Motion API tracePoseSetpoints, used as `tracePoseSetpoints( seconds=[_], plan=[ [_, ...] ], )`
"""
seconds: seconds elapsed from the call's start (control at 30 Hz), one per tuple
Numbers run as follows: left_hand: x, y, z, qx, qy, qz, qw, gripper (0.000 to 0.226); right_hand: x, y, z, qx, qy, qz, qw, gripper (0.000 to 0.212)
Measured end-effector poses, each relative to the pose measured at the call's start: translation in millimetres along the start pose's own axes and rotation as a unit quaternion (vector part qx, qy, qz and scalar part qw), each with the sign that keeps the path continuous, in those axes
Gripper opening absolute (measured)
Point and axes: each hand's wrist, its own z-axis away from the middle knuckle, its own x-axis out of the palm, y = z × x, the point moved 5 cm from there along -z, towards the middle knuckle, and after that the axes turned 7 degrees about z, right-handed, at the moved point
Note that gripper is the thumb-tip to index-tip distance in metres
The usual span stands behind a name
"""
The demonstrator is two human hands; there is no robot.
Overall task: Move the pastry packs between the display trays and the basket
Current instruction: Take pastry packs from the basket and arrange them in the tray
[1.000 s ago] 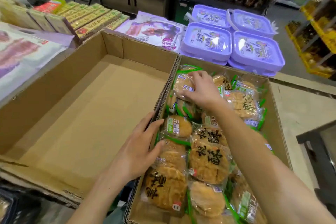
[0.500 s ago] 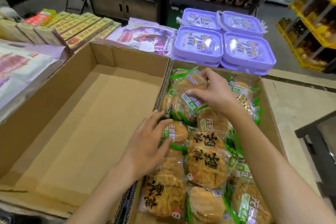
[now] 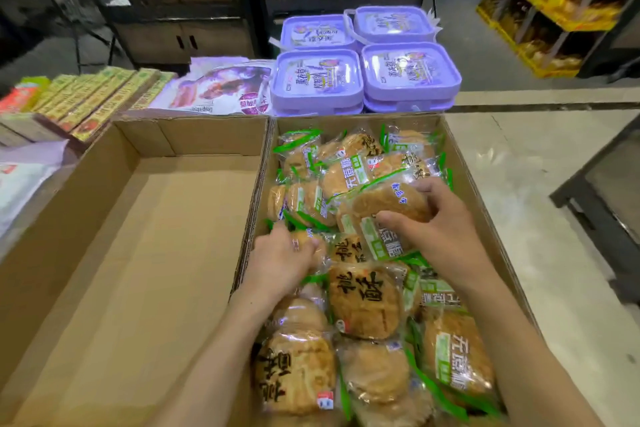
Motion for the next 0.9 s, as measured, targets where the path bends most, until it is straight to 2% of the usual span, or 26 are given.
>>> tracePoseSetpoints(
  seconds=[0.07, 0.1, 0.2, 0.3, 0.4, 0.47, 0.53, 0.67, 0.8, 0.9],
  plan=[
    [-2.5, -6.6, -4.0, -0.040, 0.031, 0.118, 0.992, 0.060, 0.5, 10.8, 7.1, 0.022, 0.010, -0.028, 0.999, 0.057],
    [-2.9, -9.6, -4.3, -0.060, 0.054, 0.203, 0.976, 0.060, 0.2, 14.7, 9.9, 0.030, 0.013, -0.044, 0.998, 0.057],
    [5.0, -13.6, 0.8, -0.109, 0.104, 0.404, 0.902, 0.064, -1.0, 18.7, 14.2, 0.040, 0.002, -0.088, 0.995, 0.053],
    [13.3, -13.9, 1.0, -0.137, 0.140, 0.486, 0.852, 0.070, -3.4, 19.2, 14.4, 0.052, -0.006, -0.113, 0.992, 0.044],
    [14.9, -9.4, -0.5, -0.154, 0.160, 0.517, 0.826, 0.063, -0.1, 23.0, 16.1, 0.068, -0.019, -0.136, 0.988, 0.042],
    [19.3, -7.5, -1.6, -0.171, 0.158, 0.523, 0.820, 0.050, 2.8, 23.9, 18.1, 0.073, -0.021, -0.165, 0.983, 0.041],
    [29.1, -10.3, -3.3, -0.204, 0.139, 0.528, 0.813, 0.055, 6.0, 24.2, 18.9, 0.074, -0.029, -0.179, 0.981, 0.041],
    [36.6, -14.2, -3.3, -0.189, 0.124, 0.474, 0.851, 0.042, 8.1, 23.4, 19.4, 0.069, -0.038, -0.186, 0.979, 0.046],
    [27.1, -12.2, 21.4, -0.128, 0.123, 0.468, 0.866, 0.051, 7.5, 23.5, 21.0, 0.069, -0.037, -0.182, 0.980, 0.052],
    [13.3, -16.1, 45.0, -0.036, 0.121, 0.469, 0.874, 0.053, 2.4, 19.4, 24.9, 0.072, -0.027, -0.183, 0.980, 0.048]
  ],
)
